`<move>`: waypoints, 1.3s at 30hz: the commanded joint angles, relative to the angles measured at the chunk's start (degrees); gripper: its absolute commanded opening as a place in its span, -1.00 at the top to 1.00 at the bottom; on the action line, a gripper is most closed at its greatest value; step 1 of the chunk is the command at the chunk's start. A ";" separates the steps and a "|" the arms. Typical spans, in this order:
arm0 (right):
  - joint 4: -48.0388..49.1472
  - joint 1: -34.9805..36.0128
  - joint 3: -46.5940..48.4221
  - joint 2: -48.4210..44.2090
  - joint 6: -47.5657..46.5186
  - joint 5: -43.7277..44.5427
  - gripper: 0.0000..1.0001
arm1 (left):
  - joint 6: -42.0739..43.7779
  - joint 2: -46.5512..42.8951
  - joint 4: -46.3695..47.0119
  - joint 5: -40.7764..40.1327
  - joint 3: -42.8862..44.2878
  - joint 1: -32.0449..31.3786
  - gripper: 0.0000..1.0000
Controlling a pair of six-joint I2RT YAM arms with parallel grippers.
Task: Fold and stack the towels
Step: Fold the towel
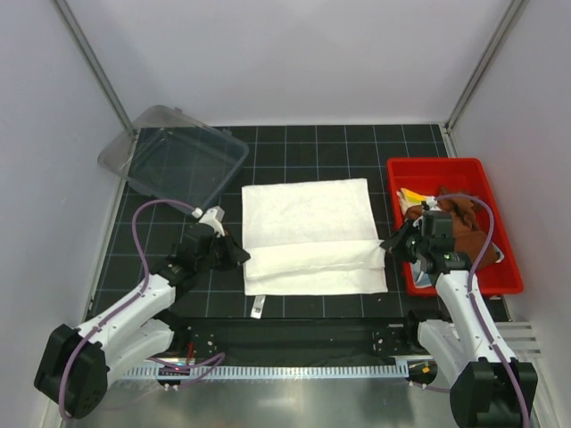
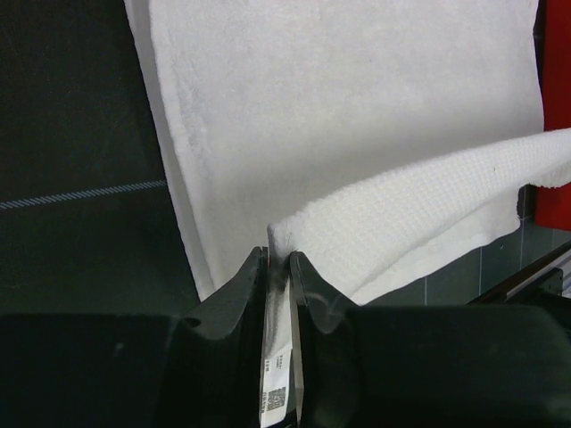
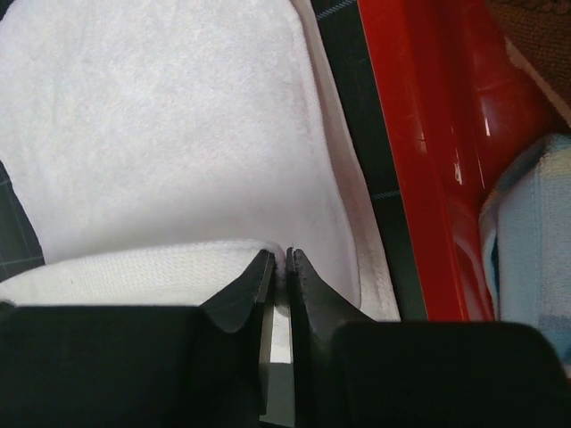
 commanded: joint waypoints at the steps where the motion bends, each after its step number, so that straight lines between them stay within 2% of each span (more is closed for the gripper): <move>1: -1.17 -0.20 1.81 -1.84 0.98 2.84 0.66 | -0.28 -1.59 -0.48 -0.67 0.11 -0.29 0.57; 3: -2.58 -0.20 2.43 -2.90 2.21 2.31 0.58 | -0.28 -3.44 -2.94 -1.20 0.29 -0.64 0.39; 9: -9.08 -0.20 2.96 -9.40 8.52 1.08 0.28 | -1.41 -12.13 -6.46 1.51 -0.33 -0.73 0.35; 11: -11.02 -0.20 3.05 -13.16 9.94 1.51 0.27 | -2.46 -14.25 -7.42 1.79 -0.59 -0.73 0.32; 14: -12.09 -0.20 2.96 -16.69 11.53 2.22 0.21 | -4.22 -15.84 -8.22 -0.13 -0.33 -0.73 0.12; 15: -11.48 -0.20 2.96 -17.75 11.70 3.18 0.20 | -4.14 -15.49 -8.05 -0.75 0.19 -0.82 0.03; 18: -7.62 -0.20 4.36 -15.92 11.27 4.85 0.28 | -3.44 -10.06 -7.69 -5.67 3.88 -0.73 -0.04; 21: -3.22 -0.11 7.34 -6.97 8.81 3.90 0.37 | -0.55 1.18 -6.90 -5.69 10.45 -0.73 -0.05; 22: -0.60 0.15 9.00 -2.16 8.02 2.93 0.38 | 0.24 8.17 -6.90 -4.55 12.83 -0.65 -0.04; 23: 0.38 0.42 10.24 1.02 5.93 2.40 0.38 | 0.77 11.20 -7.17 -3.58 14.86 -0.73 0.02; 26: -1.62 3.74 18.66 14.29 1.61 1.34 0.40 | 2.80 21.38 -9.97 -1.72 22.16 -0.73 0.11; 31: -12.41 16.40 35.87 33.37 -8.76 8.37 0.40 | 2.19 26.34 -12.35 -1.82 26.12 -0.65 0.13; 32: -13.31 19.03 37.31 38.44 -9.56 7.85 0.40 | 1.84 26.44 -12.61 -1.55 26.04 -0.73 0.14; 35: -13.67 21.59 40.04 45.14 -13.51 3.12 0.33 | 0.00 25.04 -13.67 -3.74 25.08 -0.65 0.15; 39: -13.58 24.40 40.66 48.50 -17.12 0.74 0.25 | -0.71 20.91 -15.34 -6.74 25.60 1.80 0.10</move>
